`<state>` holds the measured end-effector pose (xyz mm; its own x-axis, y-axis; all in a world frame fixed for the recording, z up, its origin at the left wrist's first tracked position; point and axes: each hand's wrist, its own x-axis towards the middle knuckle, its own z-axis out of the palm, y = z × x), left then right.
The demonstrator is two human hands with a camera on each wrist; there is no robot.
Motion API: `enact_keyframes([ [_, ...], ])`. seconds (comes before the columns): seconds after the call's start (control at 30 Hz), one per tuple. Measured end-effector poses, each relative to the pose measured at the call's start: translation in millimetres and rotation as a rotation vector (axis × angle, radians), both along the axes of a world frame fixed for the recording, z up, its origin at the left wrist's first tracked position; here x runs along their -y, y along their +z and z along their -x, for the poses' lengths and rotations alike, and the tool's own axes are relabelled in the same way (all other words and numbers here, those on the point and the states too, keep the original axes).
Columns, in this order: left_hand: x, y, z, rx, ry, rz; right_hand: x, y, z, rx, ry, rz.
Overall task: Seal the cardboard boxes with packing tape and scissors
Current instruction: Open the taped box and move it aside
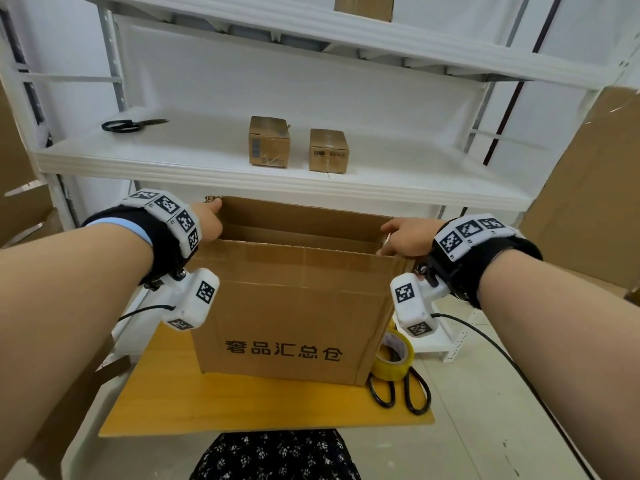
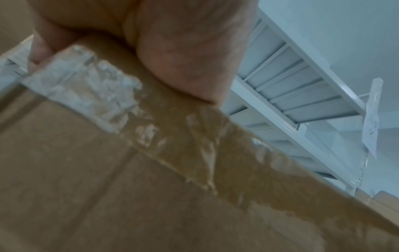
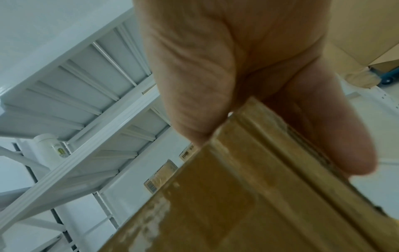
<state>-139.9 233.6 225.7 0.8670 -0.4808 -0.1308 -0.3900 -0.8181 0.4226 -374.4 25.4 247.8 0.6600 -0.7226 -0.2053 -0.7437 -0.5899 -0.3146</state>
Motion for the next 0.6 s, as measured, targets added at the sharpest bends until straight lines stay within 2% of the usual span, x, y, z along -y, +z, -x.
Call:
enact_keyframes([
  [0.1, -5, 0, 1, 0.003, -0.03, 0.023, -7, 4, 8, -0.107, 0.076, 0.023],
  [0.2, -6, 3, 2, -0.123, -0.054, 0.143, -13, 9, 14, -0.138, 0.12, 0.08],
  [0.3, -10, 19, 5, 0.072, -0.036, 0.108, -18, 26, 20, -0.09, 0.126, 0.137],
  [0.4, -13, 54, 10, 0.144, -0.07, 0.166, -24, 54, 35, 0.107, 0.067, 0.16],
  [0.47, -16, 81, 21, 0.16, -0.03, 0.283, -22, 70, 47, 0.294, -0.003, 0.183],
  [0.57, -13, 105, 50, 0.186, 0.002, 0.45, -9, 85, 66, 0.583, -0.21, 0.12],
  [0.6, -11, 109, 62, 0.211, -0.01, 0.505, 0, 84, 73, 0.618, -0.264, 0.089],
])
